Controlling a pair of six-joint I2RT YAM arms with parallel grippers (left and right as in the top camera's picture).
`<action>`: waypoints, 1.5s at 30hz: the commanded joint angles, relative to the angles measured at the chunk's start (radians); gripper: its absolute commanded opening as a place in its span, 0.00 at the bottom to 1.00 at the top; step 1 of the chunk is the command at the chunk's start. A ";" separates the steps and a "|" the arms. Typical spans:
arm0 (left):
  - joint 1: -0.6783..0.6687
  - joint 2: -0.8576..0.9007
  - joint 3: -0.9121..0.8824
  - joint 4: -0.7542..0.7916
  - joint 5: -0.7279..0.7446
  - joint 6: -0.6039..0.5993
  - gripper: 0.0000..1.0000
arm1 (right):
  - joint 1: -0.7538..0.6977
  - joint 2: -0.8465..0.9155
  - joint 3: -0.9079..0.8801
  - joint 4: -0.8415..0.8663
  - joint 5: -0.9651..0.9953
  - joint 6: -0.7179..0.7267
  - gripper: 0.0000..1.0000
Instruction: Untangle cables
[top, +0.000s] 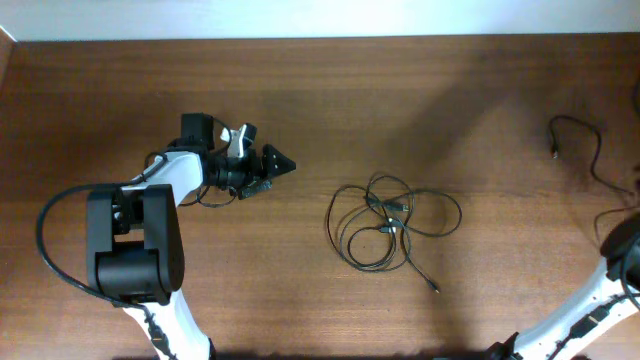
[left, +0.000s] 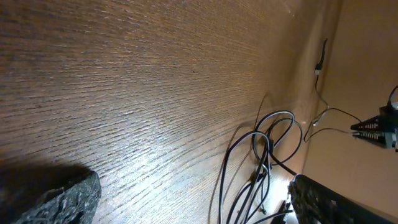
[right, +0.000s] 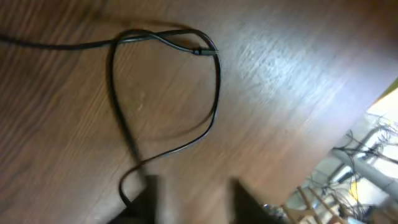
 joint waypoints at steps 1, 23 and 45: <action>0.000 -0.002 -0.002 -0.002 -0.060 -0.006 0.99 | -0.041 -0.016 0.018 -0.003 -0.068 0.014 0.93; 0.000 -0.002 -0.002 0.006 -0.060 -0.007 0.99 | 0.509 -0.205 -0.100 -0.101 -0.568 -0.387 0.99; 0.000 -0.002 -0.002 0.009 -0.060 -0.007 0.99 | 1.139 -0.270 -0.653 0.350 -0.671 -0.360 0.89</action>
